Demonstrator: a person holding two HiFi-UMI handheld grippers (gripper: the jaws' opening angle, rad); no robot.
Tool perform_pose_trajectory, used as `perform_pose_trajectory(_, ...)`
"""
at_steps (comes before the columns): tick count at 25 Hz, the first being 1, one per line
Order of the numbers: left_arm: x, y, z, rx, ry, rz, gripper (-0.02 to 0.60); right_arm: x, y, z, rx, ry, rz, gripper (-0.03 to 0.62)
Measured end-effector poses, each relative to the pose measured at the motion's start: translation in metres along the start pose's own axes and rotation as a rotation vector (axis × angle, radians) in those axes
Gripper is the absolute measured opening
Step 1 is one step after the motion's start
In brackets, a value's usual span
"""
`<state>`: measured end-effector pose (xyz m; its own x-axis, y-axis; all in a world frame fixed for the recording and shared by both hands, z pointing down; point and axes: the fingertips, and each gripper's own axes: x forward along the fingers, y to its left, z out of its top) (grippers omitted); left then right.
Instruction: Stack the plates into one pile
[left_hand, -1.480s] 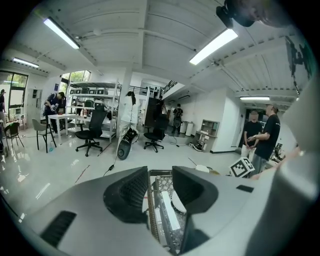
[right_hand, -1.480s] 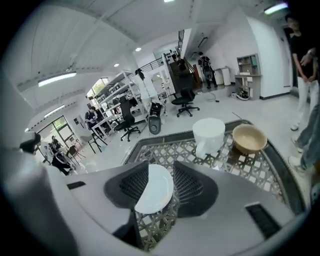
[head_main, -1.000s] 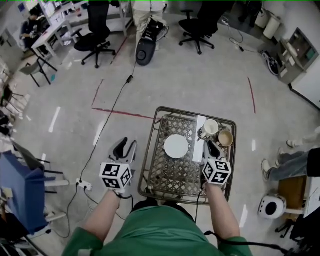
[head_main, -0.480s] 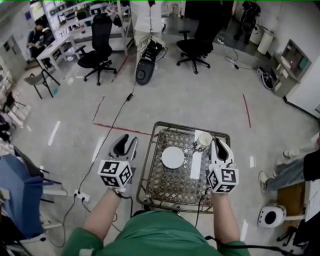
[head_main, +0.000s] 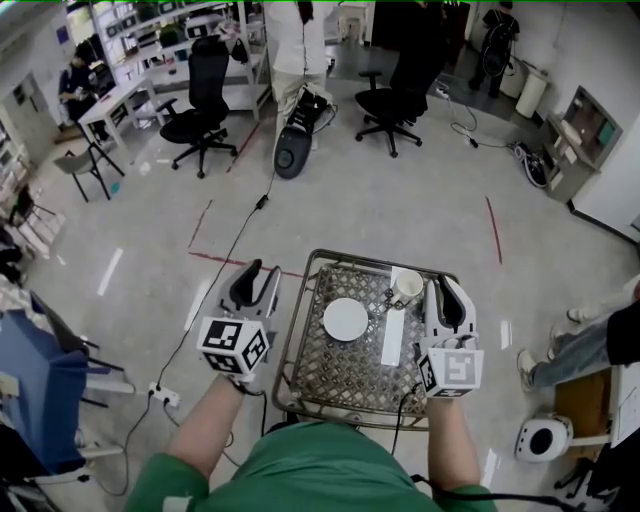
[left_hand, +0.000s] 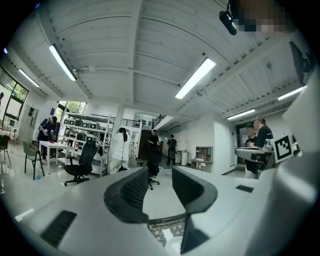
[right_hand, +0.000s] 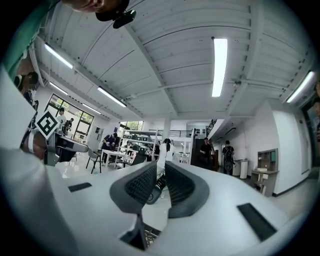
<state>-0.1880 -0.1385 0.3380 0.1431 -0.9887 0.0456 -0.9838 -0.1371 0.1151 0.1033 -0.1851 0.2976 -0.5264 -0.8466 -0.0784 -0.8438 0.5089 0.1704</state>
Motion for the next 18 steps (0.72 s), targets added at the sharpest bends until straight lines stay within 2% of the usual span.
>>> perform_pose_trajectory(5, 0.0, -0.009, 0.003, 0.005, -0.009, -0.001, 0.161, -0.004, -0.009, -0.004, 0.043, 0.006, -0.003, 0.069)
perform_pose_trajectory(18, 0.006, -0.032, 0.003, 0.027, -0.01, 0.014, 0.16, -0.011, -0.027, -0.004, 0.013, -0.02, 0.002, 0.069)
